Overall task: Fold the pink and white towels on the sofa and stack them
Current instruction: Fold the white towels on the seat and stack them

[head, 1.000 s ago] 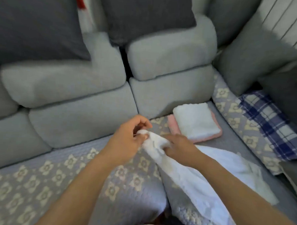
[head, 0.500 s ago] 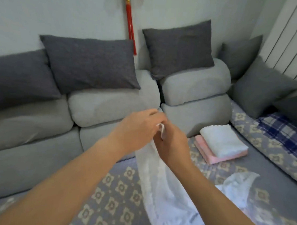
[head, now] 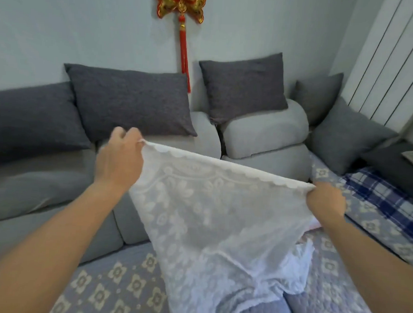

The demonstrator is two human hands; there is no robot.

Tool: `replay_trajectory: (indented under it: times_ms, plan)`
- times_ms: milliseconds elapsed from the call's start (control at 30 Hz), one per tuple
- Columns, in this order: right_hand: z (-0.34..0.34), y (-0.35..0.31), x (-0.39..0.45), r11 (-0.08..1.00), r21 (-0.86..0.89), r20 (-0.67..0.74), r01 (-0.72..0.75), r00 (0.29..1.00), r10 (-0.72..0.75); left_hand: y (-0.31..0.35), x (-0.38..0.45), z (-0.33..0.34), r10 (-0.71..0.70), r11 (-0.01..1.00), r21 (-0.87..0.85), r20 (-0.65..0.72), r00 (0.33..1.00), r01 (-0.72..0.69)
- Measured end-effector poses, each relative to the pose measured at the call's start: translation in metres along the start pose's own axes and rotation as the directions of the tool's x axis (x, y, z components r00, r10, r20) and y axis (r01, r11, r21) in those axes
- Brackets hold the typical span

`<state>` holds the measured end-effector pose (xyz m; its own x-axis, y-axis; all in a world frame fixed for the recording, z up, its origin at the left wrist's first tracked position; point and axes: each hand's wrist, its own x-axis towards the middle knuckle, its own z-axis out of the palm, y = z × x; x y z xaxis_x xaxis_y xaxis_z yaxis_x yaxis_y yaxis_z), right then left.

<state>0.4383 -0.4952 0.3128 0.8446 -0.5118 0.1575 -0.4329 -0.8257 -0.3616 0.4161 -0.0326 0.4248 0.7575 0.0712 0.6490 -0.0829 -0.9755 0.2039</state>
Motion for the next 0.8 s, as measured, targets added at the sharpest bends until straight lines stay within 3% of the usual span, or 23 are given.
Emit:
replay_trajectory:
  times_ms: [100, 200, 267, 333, 433, 533, 600, 700, 767, 800]
  plan:
    - [-0.01, 0.017, 0.008, 0.996, 0.071, -0.092, -0.061, 0.993, 0.068, -0.036, -0.01, 0.014, -0.24, 0.97, 0.047, 0.029, 0.97, 0.239]
    - [-0.013, 0.021, 0.0, 0.971, 0.229, -0.29, -0.072, 0.947, 0.139, -0.066, -0.036, 0.034, -0.44, 0.898, 0.054, 0.102, 0.892, 0.436]
    - [0.0, 0.031, -0.01, 0.963, 0.258, -0.295, -0.074, 0.944, 0.151, -0.09, -0.071, 0.051, -0.5, 0.865, 0.078, 0.209, 0.84, 0.495]
    - [0.026, 0.055, -0.029, 0.975, 0.19, -0.13, -0.115, 0.981, 0.141, -0.117, -0.122, 0.069, -0.477, 0.879, 0.177, 0.357, 0.803, 0.443]
    - [0.063, 0.119, -0.072, 0.978, -0.207, 0.151, -0.03, 0.987, 0.063, -0.149, -0.212, 0.083, -0.416, 0.903, 0.366, 0.61, 0.674, 0.226]
    - [0.068, 0.193, -0.113, 0.876, -0.479, 0.179, -0.053, 0.971, 0.157, -0.155, -0.277, 0.076, -0.346, 0.925, 0.37, 0.734, 0.584, 0.084]
    - [0.06, 0.226, -0.131, 0.849, -0.483, 0.141, -0.214, 0.938, 0.317, -0.151, -0.299, 0.07, -0.267, 0.952, 0.307, 0.81, 0.523, 0.01]
    - [0.063, 0.257, -0.141, 0.822, -0.449, 0.208, -0.35, 0.854, 0.477, -0.136, -0.316, 0.071, -0.145, 0.973, 0.199, 0.924, 0.355, -0.121]
    - [0.075, 0.27, -0.136, 0.867, -0.457, 0.405, -0.2, 0.821, 0.403, -0.13, -0.324, 0.088, -0.171, 0.966, 0.208, 0.96, 0.221, -0.154]
    - [0.082, 0.267, -0.13, 0.884, -0.464, 0.507, -0.064, 0.799, 0.324, -0.129, -0.329, 0.097, -0.181, 0.966, 0.212, 0.963, 0.198, -0.149]
